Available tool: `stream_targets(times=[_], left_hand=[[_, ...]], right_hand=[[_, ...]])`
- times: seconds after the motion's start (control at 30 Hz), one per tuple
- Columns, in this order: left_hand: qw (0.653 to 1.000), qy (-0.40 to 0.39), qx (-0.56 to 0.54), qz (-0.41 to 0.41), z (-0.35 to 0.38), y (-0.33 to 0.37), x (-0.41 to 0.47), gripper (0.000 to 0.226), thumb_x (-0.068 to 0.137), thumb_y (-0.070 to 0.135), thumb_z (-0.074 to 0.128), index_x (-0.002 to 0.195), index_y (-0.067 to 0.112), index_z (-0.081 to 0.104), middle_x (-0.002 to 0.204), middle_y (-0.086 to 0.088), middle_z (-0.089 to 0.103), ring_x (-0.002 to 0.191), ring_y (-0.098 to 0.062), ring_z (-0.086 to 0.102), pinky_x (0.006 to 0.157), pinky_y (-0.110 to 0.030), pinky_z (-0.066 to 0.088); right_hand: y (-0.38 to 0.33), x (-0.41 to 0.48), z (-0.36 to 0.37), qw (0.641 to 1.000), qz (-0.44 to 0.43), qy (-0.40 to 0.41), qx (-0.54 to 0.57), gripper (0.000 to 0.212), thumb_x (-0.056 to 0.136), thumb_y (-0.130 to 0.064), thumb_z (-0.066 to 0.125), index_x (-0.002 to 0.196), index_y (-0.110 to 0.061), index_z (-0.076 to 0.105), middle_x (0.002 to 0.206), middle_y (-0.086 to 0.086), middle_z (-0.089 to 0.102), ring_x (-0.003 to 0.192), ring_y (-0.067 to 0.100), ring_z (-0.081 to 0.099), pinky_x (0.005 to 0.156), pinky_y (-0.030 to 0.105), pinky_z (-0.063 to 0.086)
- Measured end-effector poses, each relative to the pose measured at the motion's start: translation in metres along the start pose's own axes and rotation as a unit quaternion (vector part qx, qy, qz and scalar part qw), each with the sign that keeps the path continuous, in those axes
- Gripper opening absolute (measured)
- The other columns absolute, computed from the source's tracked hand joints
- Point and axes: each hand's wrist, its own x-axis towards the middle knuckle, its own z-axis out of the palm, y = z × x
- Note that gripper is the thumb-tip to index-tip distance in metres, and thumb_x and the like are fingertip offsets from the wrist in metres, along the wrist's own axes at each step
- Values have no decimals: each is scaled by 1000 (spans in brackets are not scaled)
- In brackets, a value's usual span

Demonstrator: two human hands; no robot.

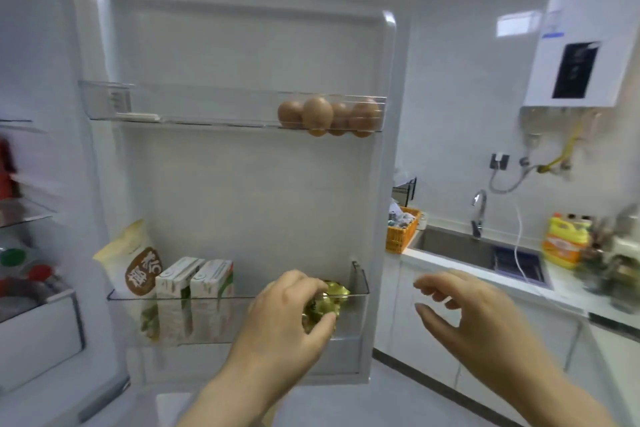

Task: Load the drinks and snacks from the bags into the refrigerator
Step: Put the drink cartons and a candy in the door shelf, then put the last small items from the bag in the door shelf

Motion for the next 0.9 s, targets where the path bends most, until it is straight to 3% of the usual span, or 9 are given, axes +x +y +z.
stream_targets(times=[0.17, 0.4, 0.63, 0.9], left_hand=[[991, -29, -81, 101, 35, 77, 25, 29, 85, 41, 61, 112, 33, 59, 100, 21, 52, 89, 1, 50, 81, -15, 43], [956, -94, -176, 216, 96, 201, 41, 34, 87, 43, 59, 119, 33, 55, 108, 21, 51, 96, 3, 50, 85, -21, 48], [912, -128, -245, 305, 144, 337, 25, 35, 86, 44, 59, 121, 35, 57, 105, 24, 50, 94, 5, 50, 84, -14, 47], [854, -180, -330, 360, 195, 460, -11, 32, 85, 41, 61, 117, 33, 60, 102, 24, 53, 92, 4, 53, 83, -19, 49]], right_hand=[[39, -54, -71, 990, 90, 39, -97, 21, 83, -35, 67, 103, -33, 64, 90, -24, 58, 82, -3, 56, 76, 20, 51], [95, -140, -159, 960, 204, 78, -174, 23, 84, -38, 65, 107, -34, 64, 93, -25, 59, 85, -5, 56, 76, 23, 52], [127, -232, -247, 920, 300, 119, -224, 22, 86, -37, 64, 108, -34, 63, 98, -25, 60, 88, -7, 55, 82, 20, 49], [153, -326, -309, 868, 395, 135, -270, 21, 87, -35, 64, 108, -33, 63, 97, -25, 59, 86, -9, 53, 78, 12, 43]])
